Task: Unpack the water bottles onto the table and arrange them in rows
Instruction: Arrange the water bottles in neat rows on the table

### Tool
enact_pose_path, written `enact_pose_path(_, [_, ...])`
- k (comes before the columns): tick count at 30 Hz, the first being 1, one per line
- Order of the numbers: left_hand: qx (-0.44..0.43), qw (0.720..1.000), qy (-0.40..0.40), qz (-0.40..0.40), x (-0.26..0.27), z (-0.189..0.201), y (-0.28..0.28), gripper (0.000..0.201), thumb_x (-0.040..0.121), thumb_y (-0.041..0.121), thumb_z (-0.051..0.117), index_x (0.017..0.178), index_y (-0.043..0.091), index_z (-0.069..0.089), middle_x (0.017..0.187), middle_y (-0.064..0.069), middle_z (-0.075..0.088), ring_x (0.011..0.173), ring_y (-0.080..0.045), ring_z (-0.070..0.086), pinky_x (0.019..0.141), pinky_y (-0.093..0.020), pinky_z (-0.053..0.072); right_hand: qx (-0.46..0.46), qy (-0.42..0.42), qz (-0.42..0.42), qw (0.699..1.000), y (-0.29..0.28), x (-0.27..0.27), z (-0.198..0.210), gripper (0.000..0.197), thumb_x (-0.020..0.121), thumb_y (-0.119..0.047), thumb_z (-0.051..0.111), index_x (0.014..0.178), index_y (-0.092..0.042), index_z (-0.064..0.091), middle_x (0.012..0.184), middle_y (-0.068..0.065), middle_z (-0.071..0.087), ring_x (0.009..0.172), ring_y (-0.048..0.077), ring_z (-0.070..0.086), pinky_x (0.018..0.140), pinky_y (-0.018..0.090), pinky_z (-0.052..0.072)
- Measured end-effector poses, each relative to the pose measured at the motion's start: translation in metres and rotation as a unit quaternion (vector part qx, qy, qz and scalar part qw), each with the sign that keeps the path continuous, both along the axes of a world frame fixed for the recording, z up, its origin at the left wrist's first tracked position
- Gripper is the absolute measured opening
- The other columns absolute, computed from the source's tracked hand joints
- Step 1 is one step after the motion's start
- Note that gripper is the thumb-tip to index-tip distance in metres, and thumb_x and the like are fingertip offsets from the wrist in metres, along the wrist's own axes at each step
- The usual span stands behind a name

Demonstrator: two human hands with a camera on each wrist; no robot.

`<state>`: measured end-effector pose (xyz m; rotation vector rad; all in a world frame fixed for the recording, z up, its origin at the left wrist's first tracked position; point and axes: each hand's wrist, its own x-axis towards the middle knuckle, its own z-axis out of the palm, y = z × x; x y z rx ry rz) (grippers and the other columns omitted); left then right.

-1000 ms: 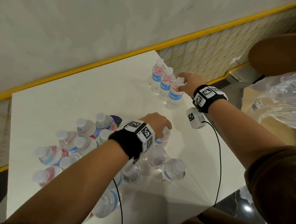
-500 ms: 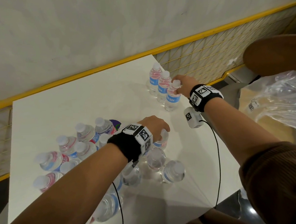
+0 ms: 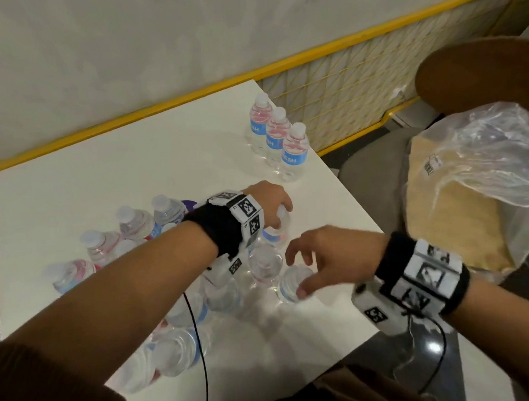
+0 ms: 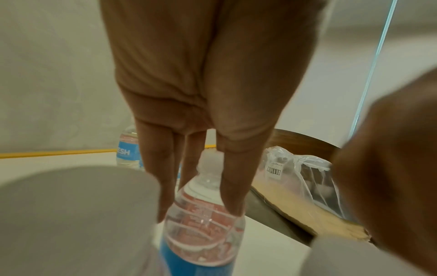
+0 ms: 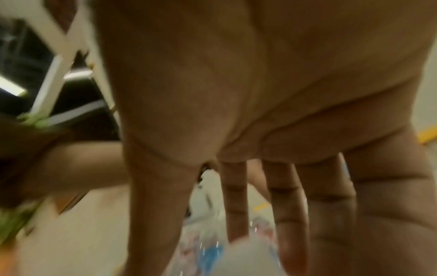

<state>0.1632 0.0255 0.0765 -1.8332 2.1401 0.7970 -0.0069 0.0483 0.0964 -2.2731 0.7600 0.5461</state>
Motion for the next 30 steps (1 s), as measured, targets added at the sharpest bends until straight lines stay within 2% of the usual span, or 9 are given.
enact_pose_path(3, [-0.016,1.000,0.003,0.005,-0.010,0.002,-0.009,0.046,0.083,0.017,0.068,0.128,0.020,0.058,0.131,-0.006,0.056,0.120,-0.025,0.052,0.097,-0.033,0.043,-0.064,0.022,0.028,0.997,0.026,-0.004,-0.016,0.048,0.078,-0.048,0.068,0.119,-0.031,0.050,0.099,-0.006,0.043,0.083,0.019,0.052,0.077,0.034,0.047])
enact_pose_path(6, [-0.024,1.000,0.000,0.001,-0.022,0.002,-0.022,0.046,0.085,0.019,0.066,0.130,0.017,0.056,0.134,-0.007,0.053,0.123,-0.027,0.050,0.099,-0.031,0.041,-0.077,-0.001,-0.020,0.997,0.023,-0.011,-0.023,0.033,0.085,-0.027,0.060,0.117,-0.025,0.053,0.098,-0.003,0.040,0.082,0.020,0.047,0.073,0.032,0.043])
enact_pose_path(11, [0.010,0.999,0.005,0.034,-0.032,-0.006,-0.038,0.051,0.089,0.030,0.061,0.137,0.018,0.047,0.141,-0.005,0.048,0.127,-0.025,0.048,0.097,-0.029,0.040,-0.116,-0.013,-0.058,0.991,-0.012,-0.027,-0.027,0.032,0.080,-0.011,0.060,0.111,-0.019,0.059,0.098,0.002,0.044,0.091,0.027,0.054,0.079,0.036,0.046])
enact_pose_path(14, [0.014,0.999,0.010,0.052,-0.034,-0.005,-0.043,0.047,0.092,0.022,0.058,0.137,0.014,0.047,0.138,-0.007,0.051,0.123,-0.024,0.052,0.088,-0.024,0.040,-0.156,-0.010,-0.080,0.985,-0.049,-0.034,-0.029,0.035,0.081,-0.005,0.060,0.112,-0.019,0.061,0.105,0.005,0.049,0.095,0.027,0.055,0.082,0.036,0.046])
enact_pose_path(17, [0.003,0.999,0.005,0.054,-0.028,-0.005,-0.051,0.045,0.094,0.030,0.051,0.136,0.015,0.046,0.142,-0.007,0.047,0.126,-0.026,0.049,0.097,-0.028,0.038,-0.173,-0.055,-0.101,0.978,-0.087,-0.038,-0.035,0.037,0.077,0.001,0.063,0.108,-0.019,0.065,0.107,0.005,0.054,0.097,0.027,0.056,0.084,0.035,0.047])
enact_pose_path(21, [-0.023,0.995,-0.007,0.099,-0.013,-0.004,-0.055,0.033,0.093,0.026,0.049,0.124,0.017,0.053,0.136,-0.008,0.051,0.122,-0.027,0.050,0.094,-0.029,0.038,-0.189,-0.135,-0.156,0.960,-0.113,-0.045,-0.052,0.045,0.076,0.004,0.064,0.112,-0.021,0.064,0.113,0.001,0.058,0.098,0.021,0.056,0.085,0.028,0.045])
enact_pose_path(24, [-0.028,0.992,-0.006,0.127,-0.002,-0.007,-0.058,0.039,0.094,0.026,0.049,0.131,0.014,0.050,0.137,-0.007,0.050,0.123,-0.027,0.049,0.099,-0.029,0.037,-0.150,-0.161,-0.274,0.936,-0.108,-0.051,-0.071,0.068,0.072,-0.005,0.075,0.132,-0.024,0.047,0.129,0.000,0.054,0.110,0.016,0.053,0.092,0.025,0.041])
enact_pose_path(26, [-0.024,0.990,-0.002,0.139,0.001,-0.009,-0.059,0.038,0.094,0.025,0.049,0.129,0.011,0.052,0.134,-0.008,0.052,0.122,-0.027,0.050,0.097,-0.029,0.038,-0.072,-0.177,-0.343,0.920,-0.098,-0.054,-0.089,0.083,0.071,-0.006,0.078,0.140,-0.024,0.036,0.135,0.001,0.051,0.121,0.021,0.050,0.101,0.034,0.042])
enact_pose_path(30, [-0.030,0.990,0.000,0.139,-0.001,-0.011,-0.059,0.038,0.094,0.026,0.050,0.129,0.012,0.051,0.134,-0.007,0.053,0.121,-0.026,0.051,0.096,-0.029,0.038,0.021,-0.228,-0.453,0.861,-0.086,-0.046,-0.115,0.083,0.079,-0.004,0.072,0.146,-0.025,0.027,0.139,0.002,0.049,0.122,0.024,0.052,0.099,0.035,0.045])
